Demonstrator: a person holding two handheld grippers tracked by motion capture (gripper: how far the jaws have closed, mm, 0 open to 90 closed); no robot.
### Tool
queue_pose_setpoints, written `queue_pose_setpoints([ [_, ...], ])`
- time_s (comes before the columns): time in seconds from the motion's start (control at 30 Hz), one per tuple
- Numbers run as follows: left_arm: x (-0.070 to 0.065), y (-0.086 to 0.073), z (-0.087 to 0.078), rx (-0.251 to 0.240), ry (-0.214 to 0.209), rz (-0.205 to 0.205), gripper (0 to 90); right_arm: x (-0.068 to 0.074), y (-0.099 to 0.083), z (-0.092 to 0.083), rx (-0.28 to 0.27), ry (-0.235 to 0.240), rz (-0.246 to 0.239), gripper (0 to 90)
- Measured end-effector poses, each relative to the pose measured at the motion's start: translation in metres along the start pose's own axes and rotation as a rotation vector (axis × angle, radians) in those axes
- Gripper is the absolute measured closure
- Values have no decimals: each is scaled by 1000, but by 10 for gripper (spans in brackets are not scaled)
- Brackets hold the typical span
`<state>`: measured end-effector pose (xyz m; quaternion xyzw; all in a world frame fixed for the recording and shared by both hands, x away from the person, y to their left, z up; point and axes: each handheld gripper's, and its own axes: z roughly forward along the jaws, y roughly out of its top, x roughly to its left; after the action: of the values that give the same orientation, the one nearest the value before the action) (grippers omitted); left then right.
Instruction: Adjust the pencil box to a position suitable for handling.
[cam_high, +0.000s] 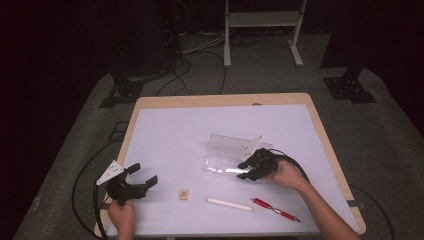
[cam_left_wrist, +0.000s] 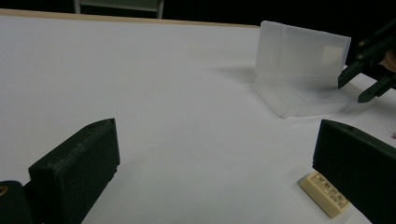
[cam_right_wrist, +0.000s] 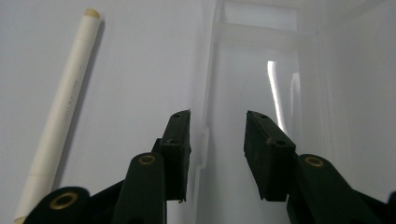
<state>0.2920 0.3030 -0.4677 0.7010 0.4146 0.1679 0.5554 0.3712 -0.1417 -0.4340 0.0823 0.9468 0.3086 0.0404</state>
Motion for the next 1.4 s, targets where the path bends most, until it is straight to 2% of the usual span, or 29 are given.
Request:
queue_pose_setpoints([
  [0.03, 0, 0, 0, 0, 0, -3, 1, 1, -3, -4, -18, -18, 16, 535],
  [0.17, 0, 0, 0, -1, 0, -4, 1, 5, -12, -14, -60, -23, 61, 527],
  [0.3, -1, 0, 0, 1, 0, -1, 1, 8, -18, -17, -71, -15, 74, 504],
  [0.37, -1, 0, 0, 3, 1, 1, 1, 12, -23, -21, -85, -4, 114, 487],
  [0.47, -1, 0, 0, 4, 0, 1, 1, 13, -27, -23, -93, 3, 118, 479],
  [0.5, -1, 0, 1, 4, -1, 1, 1, 14, -29, -25, -94, 6, 137, 472],
  [0.63, -1, 0, 1, 3, -3, 2, 1, 19, -34, -29, -102, 2, 143, 461],
  [1.1, -1, 0, 1, 6, 1, -5, 1, 35, -56, -40, -124, 5, 212, 432],
  [1.4, -3, 0, 1, 13, 0, 3, 1, 45, -66, -43, -121, 14, 220, 451],
])
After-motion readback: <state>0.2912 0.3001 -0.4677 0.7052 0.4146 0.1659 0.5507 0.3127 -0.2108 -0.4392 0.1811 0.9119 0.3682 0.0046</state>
